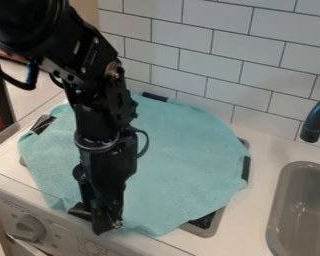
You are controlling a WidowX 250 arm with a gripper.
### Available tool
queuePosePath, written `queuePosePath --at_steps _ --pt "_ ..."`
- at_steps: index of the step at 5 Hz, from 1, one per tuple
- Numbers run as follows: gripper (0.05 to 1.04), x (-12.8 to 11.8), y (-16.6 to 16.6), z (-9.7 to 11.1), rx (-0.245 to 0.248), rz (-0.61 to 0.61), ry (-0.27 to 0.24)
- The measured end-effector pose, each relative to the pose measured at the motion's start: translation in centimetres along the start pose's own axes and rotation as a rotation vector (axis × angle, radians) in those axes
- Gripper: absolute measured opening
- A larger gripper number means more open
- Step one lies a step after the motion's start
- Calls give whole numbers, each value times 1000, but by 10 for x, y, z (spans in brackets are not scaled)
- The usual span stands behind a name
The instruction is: Fold the cloth from the bottom to the top
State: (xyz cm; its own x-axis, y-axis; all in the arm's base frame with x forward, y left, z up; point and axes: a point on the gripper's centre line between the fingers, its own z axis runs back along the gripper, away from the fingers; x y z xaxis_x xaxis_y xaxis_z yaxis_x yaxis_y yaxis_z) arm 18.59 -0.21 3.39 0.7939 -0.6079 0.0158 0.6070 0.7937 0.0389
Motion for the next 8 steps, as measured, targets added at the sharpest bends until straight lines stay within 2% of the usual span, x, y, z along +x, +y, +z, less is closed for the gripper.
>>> queuePosePath --at_steps 2,3,4,5,6,8 --pt "265 0 2 2 9 2 2" --pt "155 -3 3 12 -1 18 -8" --pt "71 2 12 25 9 11 -32" --pt "53 10 26 38 23 25 -72" --pt "52 18 44 43 29 43 -73" --pt "52 52 77 56 77 64 -127"
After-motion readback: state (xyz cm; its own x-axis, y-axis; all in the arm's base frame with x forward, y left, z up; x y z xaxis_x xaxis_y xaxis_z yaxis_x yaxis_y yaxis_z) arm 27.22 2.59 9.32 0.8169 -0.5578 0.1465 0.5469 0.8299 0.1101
